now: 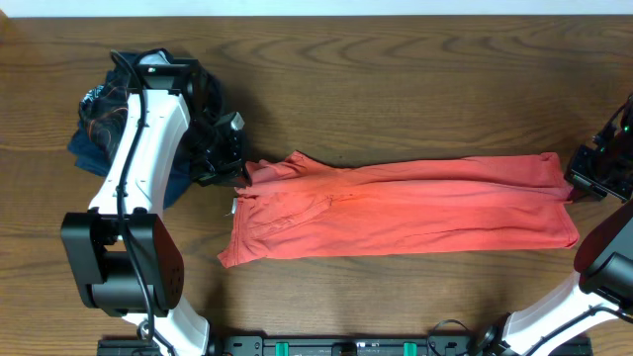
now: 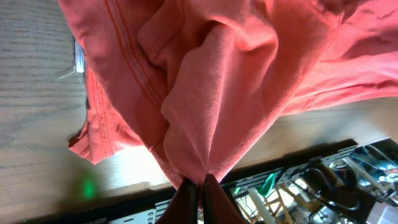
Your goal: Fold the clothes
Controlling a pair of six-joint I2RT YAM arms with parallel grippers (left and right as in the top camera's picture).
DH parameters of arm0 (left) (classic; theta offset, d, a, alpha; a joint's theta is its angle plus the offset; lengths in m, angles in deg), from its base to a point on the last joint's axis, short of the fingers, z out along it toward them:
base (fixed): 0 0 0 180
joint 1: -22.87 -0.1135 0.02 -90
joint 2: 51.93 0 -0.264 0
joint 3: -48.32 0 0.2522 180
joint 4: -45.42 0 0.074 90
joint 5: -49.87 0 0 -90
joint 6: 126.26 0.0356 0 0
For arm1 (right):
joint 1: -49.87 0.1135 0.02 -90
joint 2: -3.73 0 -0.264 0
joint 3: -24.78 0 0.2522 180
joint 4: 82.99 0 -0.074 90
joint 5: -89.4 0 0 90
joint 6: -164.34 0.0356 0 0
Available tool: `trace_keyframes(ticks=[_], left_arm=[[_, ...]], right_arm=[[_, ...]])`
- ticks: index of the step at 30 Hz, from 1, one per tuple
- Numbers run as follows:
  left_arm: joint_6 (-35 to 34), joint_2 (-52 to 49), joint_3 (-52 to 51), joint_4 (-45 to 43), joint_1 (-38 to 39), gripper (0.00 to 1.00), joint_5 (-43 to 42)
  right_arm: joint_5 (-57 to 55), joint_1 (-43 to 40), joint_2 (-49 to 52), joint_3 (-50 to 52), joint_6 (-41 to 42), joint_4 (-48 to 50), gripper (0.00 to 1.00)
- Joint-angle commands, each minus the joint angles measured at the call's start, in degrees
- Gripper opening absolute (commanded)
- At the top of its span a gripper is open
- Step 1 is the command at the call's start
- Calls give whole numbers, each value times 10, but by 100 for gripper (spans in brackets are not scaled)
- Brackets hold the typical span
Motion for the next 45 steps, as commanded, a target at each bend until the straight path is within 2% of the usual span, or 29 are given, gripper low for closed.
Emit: trace_keyframes(ticks=[1, 3, 11, 17, 25, 32, 36, 42, 45], left_arm=[[8, 12, 4, -9, -4, 6, 47], [8, 12, 11, -32, -10, 6, 44], [9, 23, 13, -159, -15, 6, -77], [19, 28, 13, -191, -17, 6, -163], [31, 94, 13, -211, -43, 6, -161], [31, 109, 0, -155, -35, 6, -138], [31, 108, -36, -144, -19, 6, -98], [31, 108, -109, -140, -12, 6, -93], [31, 108, -146, -133, -12, 6, -57]], right_arm=[[-14, -5, -15, -9, -7, 2, 1], [-14, -5, -15, -9, -7, 4, 1], [-14, -5, -15, -6, -7, 5, 1], [-14, -5, -15, -3, -7, 10, 1], [-14, -5, -15, -3, -7, 19, 1], [-14, -5, -15, -3, -7, 19, 1], [-14, -5, -15, -3, -7, 17, 1], [-31, -5, -15, -3, -7, 5, 1], [-32, -7, -15, -3, -7, 4, 1]])
